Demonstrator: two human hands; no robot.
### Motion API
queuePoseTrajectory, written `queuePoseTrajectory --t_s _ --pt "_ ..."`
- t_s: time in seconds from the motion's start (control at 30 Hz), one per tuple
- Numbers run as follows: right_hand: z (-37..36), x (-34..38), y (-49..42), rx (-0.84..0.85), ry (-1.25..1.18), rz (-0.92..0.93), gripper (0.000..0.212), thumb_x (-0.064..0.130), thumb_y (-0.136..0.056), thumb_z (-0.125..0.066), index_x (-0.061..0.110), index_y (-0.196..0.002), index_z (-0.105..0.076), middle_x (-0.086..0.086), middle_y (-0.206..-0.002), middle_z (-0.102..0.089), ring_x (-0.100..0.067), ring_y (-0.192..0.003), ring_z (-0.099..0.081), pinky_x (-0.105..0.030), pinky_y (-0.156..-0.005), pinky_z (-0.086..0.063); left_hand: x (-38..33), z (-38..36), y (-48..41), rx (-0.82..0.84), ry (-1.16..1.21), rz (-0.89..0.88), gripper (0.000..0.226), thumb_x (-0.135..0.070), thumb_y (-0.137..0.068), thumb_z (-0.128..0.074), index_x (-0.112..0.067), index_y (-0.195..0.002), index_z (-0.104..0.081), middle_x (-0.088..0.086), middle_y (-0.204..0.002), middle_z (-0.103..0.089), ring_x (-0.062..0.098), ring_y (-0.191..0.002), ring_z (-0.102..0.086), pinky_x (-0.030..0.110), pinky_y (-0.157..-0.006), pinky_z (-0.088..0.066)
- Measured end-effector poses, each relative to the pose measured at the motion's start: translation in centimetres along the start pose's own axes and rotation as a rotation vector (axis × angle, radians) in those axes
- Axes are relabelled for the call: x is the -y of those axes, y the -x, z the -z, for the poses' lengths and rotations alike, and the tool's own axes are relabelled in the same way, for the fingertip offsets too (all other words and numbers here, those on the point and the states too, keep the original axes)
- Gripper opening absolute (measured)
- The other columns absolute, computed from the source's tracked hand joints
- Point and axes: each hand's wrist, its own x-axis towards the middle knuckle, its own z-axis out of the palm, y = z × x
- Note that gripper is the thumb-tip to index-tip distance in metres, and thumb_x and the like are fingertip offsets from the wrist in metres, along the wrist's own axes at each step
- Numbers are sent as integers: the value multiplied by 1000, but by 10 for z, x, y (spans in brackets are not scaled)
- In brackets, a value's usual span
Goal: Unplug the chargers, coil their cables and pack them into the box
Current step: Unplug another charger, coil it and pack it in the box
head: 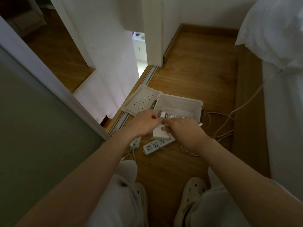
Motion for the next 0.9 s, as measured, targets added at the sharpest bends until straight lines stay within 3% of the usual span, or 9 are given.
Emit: queuePoseTrajectory --t_s 0.13,0.2,0.27,0.4,0.5,0.57,0.67,0.77,0.9 --pt "1 3 -3 -79 10 -66 29 25 -100 -41 20 -127 -49 0 -109 -60 -18 -89 -61 -28 -70 -47 -7 2 1 -207 29 -99 25 -22 -94 -52 -18 -70 -54 -2 -69 -57 8 -42 -54 14 -37 -41" --pt "4 4 -4 -118 -19 -123 23 22 -98 -44 18 -119 -53 0 -105 -60 -17 -85 -61 -28 -69 -47 -9 3 1 -306 83 -137 20 -24 -93 -56 -20 -73 -54 -6 -76 -57 9 -57 -57 13 -41 -44" --pt "6 5 -4 -123 -39 -164 17 21 -98 -45 16 -111 -55 -2 -101 -60 -17 -83 -59 -27 -68 -47 -10 3 -2 -358 40 -188 14 -29 -91 -60 -19 -85 -52 -6 -91 -58 9 -80 -57 15 -60 -46" --pt "4 5 -1 -134 -146 -260 14 18 -98 -45 11 -99 -57 -4 -94 -60 -16 -76 -53 -26 -63 -39 -8 -1 -7 -247 56 -171 34 -35 -92 -56 -16 -118 -44 2 -118 -49 12 -102 -52 21 -78 -43" --pt "-1 2 -1 -122 -212 -368 19 17 -98 -42 8 -95 -58 -4 -88 -61 -17 -74 -56 -30 -63 -46 -10 -3 -6 -226 388 -15 60 -35 -87 -64 -15 -133 -32 0 -115 -48 12 -99 -53 24 -80 -47" --pt "-3 -2 -3 -133 -307 -458 23 16 -99 -40 3 -89 -57 -8 -84 -62 -22 -73 -59 -35 -64 -50 -10 -5 -7 -148 631 110 70 -33 -82 -70 -14 -134 -27 4 -118 -51 19 -105 -55 34 -93 -47" --pt "-2 -6 -8 -223 -556 -590 35 20 -101 -36 8 -73 -53 -4 -66 -54 -13 -53 -48 -21 -47 -34 -13 -14 -6 -8 885 146 55 -20 -83 -70 -6 -126 -39 9 -113 -60 19 -101 -62 29 -87 -51" --pt "-1 -1 -10 -265 -649 -600 41 20 -101 -38 16 -61 -47 3 -54 -47 -6 -43 -40 -13 -40 -29 -19 -23 -7 -32 873 54 31 -23 -86 -66 -9 -113 -58 9 -107 -67 18 -100 -65 36 -93 -52" --pt "1 4 -6 -213 -742 -546 39 23 -100 -40 17 -63 -49 5 -53 -45 -5 -43 -38 -14 -40 -29 -20 -26 -11 -138 797 97 55 -37 -85 -64 -8 -125 -38 11 -114 -58 24 -104 -62 43 -89 -54"
